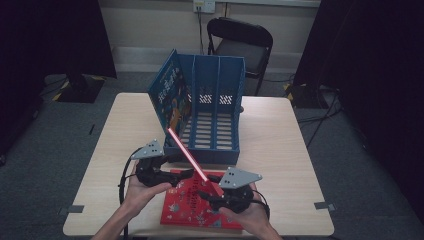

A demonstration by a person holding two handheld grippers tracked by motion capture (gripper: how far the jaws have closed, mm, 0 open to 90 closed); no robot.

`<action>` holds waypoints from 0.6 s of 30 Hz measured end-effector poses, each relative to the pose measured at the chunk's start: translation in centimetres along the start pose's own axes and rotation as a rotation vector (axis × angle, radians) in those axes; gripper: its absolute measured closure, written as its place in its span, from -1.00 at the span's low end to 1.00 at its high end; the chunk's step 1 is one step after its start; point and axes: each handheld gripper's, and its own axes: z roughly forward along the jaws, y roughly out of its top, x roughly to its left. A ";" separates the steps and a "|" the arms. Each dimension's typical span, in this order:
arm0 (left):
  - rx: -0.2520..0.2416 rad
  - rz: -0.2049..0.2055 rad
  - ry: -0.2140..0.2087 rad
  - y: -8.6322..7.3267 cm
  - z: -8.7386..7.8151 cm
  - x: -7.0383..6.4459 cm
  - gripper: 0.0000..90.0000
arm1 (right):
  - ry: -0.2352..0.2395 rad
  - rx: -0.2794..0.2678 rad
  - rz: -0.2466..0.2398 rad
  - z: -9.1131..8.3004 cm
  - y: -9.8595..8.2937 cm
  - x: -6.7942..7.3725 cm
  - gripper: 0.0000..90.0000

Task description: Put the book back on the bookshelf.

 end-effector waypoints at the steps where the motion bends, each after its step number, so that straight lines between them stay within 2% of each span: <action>1: -0.001 0.000 0.003 0.0 0.0 0.0 -0.37 | -0.006 0.000 0.004 0.0 0.0 -0.1 0.20; 7: 0.001 -0.025 0.034 -0.1 -0.4 0.6 -0.36 | -0.068 0.000 0.016 -0.6 -0.4 -0.4 0.45; 10: -0.007 -0.038 0.050 -0.2 -0.5 1.0 -0.36 | -0.111 -0.021 0.048 -1.3 -0.7 -1.2 0.57; 12: -0.002 -0.029 0.065 -0.2 -0.5 1.0 -0.37 | -0.136 -0.031 0.055 -1.7 -1.0 -1.7 0.64; 18: -0.008 -0.016 0.096 -0.2 -0.1 1.0 -0.41 | -0.126 -0.058 0.092 -2.7 -1.5 -3.0 0.72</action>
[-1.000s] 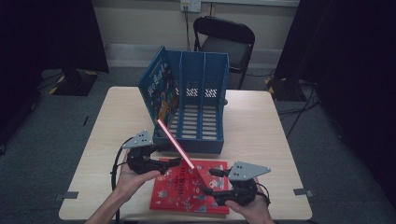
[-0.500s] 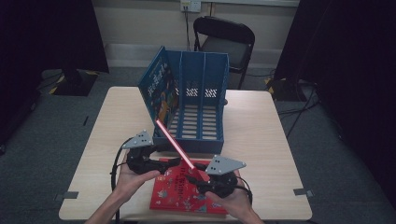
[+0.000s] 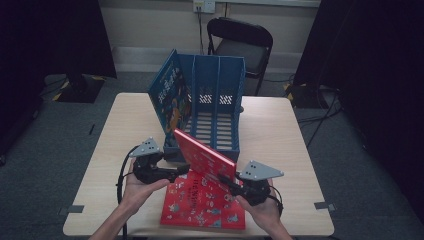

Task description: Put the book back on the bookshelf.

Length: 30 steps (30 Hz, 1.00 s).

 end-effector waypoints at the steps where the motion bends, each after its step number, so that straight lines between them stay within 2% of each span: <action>1: 0.002 -0.002 -0.002 0.0 0.0 0.1 -0.41 | 0.003 -0.007 0.005 -0.1 -0.1 -0.1 0.73; 6: -0.004 -0.003 -0.021 0.1 0.5 0.1 -0.41 | 0.056 -0.014 0.002 -1.3 -0.6 -0.8 0.78; 8: 0.001 0.008 -0.031 0.2 0.8 0.0 -0.42 | 0.080 -0.011 0.002 -1.8 -0.8 -0.9 0.78; 11: 0.005 0.020 -0.060 0.2 1.3 -0.3 -0.43 | 0.092 -0.005 -0.024 -2.0 -0.8 -0.6 0.77; 14: 0.005 0.045 -0.098 0.0 1.7 -0.5 -0.50 | 0.105 0.002 -0.027 -1.9 -0.7 -0.5 0.75; 17: 0.002 0.024 -0.133 -0.1 2.1 -0.2 -0.53 | 0.121 0.001 -0.024 -1.8 -0.7 -0.7 0.74; 19: 0.021 0.025 -0.146 -0.3 2.5 -0.1 -0.53 | 0.127 0.004 -0.026 -1.7 -0.6 -0.7 0.72; 23: 0.034 0.060 -0.119 -0.3 2.6 -0.5 -0.50 | 0.142 -0.001 -0.024 -1.3 -0.4 -0.6 0.70; 27: 0.042 0.049 -0.121 -0.4 2.3 -0.4 -0.42 | 0.151 -0.018 -0.005 -0.8 -0.1 -0.6 0.68; 30: 0.057 0.062 -0.115 -0.3 2.1 -0.7 -0.47 | 0.138 -0.033 0.001 -0.3 0.1 -0.5 0.69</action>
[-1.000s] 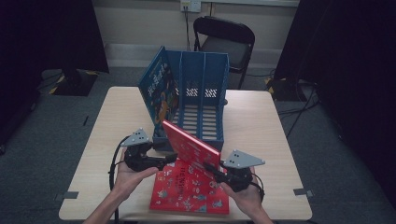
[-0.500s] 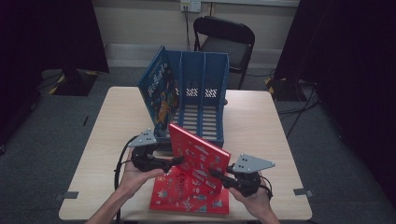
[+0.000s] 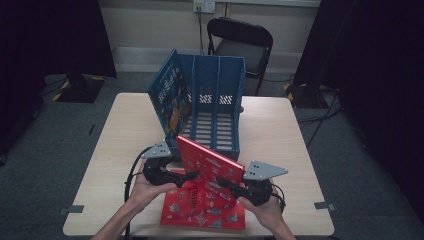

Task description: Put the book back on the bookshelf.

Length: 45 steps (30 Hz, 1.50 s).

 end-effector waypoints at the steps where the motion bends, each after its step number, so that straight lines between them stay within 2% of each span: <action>1: -0.001 0.004 0.005 0.0 0.0 -0.1 -0.47 | 0.001 0.002 0.002 0.1 0.0 -0.1 0.69; 6: 0.013 -0.006 0.008 0.1 -0.1 -0.1 -0.47 | 0.010 -0.023 0.005 0.5 0.1 -0.4 0.66; 8: 0.018 -0.006 0.027 0.2 -0.1 -0.1 -0.45 | 0.022 -0.026 0.004 0.7 0.3 -0.7 0.67; 10: 0.010 -0.001 0.052 0.3 -0.2 0.0 -0.43 | 0.023 -0.019 -0.019 1.0 0.6 -0.7 0.74; 13: 0.013 -0.002 0.065 0.4 -0.4 0.3 -0.42 | -0.005 -0.013 -0.041 1.2 0.8 -0.4 0.78; 18: 0.045 -0.001 0.120 -0.8 -1.7 0.9 -0.48 | -0.003 -0.017 0.013 1.1 0.8 -1.2 0.78; 23: 0.096 -0.018 0.199 -2.8 -2.9 2.0 -0.52 | -0.005 -0.032 0.038 1.2 0.9 -1.4 0.78; 25: 0.110 -0.021 0.211 -3.3 -3.0 2.4 -0.53 | -0.004 -0.039 0.048 1.3 1.0 -1.5 0.79; 27: 0.108 -0.050 0.214 -3.6 -3.2 2.8 -0.57 | -0.009 -0.048 0.052 1.4 1.1 -1.6 0.79; 31: 0.116 -0.072 0.239 -3.8 -3.4 3.1 -0.62 | -0.018 -0.050 0.059 1.3 1.2 -1.5 0.79; 36: 0.126 -0.065 0.254 -4.1 -3.5 3.4 -0.63 | -0.024 -0.053 0.060 1.1 1.4 -1.4 0.79; 38: 0.127 -0.093 0.251 -4.3 -3.5 3.6 -0.63 | -0.023 -0.053 0.059 1.0 1.5 -1.3 0.79; 41: 0.143 -0.077 0.266 -4.5 -3.4 3.6 -0.63 | -0.026 -0.060 0.058 0.8 1.8 -1.3 0.79; 45: 0.145 -0.081 0.273 -4.7 -3.4 3.8 -0.64 | -0.039 -0.066 0.055 0.6 2.2 -1.4 0.79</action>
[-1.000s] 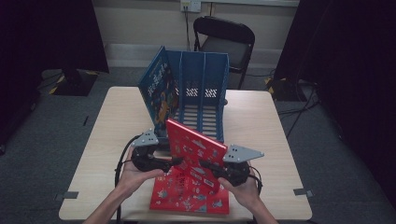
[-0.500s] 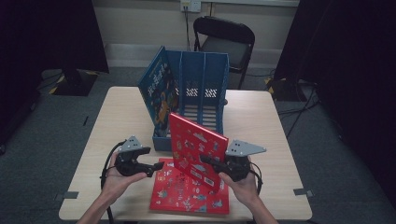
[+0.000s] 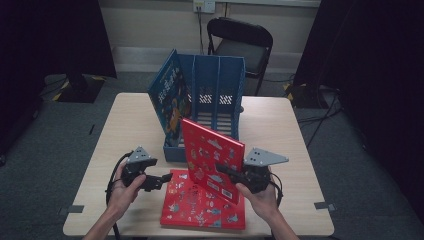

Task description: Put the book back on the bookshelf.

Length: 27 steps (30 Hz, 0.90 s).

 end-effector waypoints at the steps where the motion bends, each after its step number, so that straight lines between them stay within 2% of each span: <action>1: 0.001 0.005 0.004 0.0 0.0 0.1 -0.64 | -0.003 -0.005 0.001 0.0 0.1 -0.1 0.79; 3: -0.004 -0.004 0.007 -0.2 0.0 0.1 -0.64 | -0.008 -0.006 -0.003 0.0 0.4 0.0 0.79; 6: -0.005 -0.008 -0.011 -0.2 -0.1 0.2 -0.64 | -0.005 -0.015 -0.006 -0.1 0.8 0.0 0.79; 13: 0.003 0.002 0.010 -0.4 -0.1 0.3 -0.64 | -0.004 -0.030 -0.019 -0.1 2.0 0.1 0.79; 16: -0.002 -0.010 0.012 -0.5 -0.1 0.3 -0.64 | -0.004 -0.042 -0.015 -0.2 2.5 -0.1 0.79; 21: 0.000 -0.017 0.014 -0.5 -0.2 0.4 -0.64 | -0.026 -0.068 -0.009 -0.2 3.4 -0.7 0.79; 24: -0.004 -0.007 0.015 -0.5 -0.1 0.3 -0.64 | -0.043 -0.083 -0.007 -0.1 3.9 -1.0 0.79; 27: 0.007 -0.008 0.008 -0.5 -0.1 0.2 -0.64 | -0.074 -0.090 -0.006 0.0 4.4 -1.2 0.79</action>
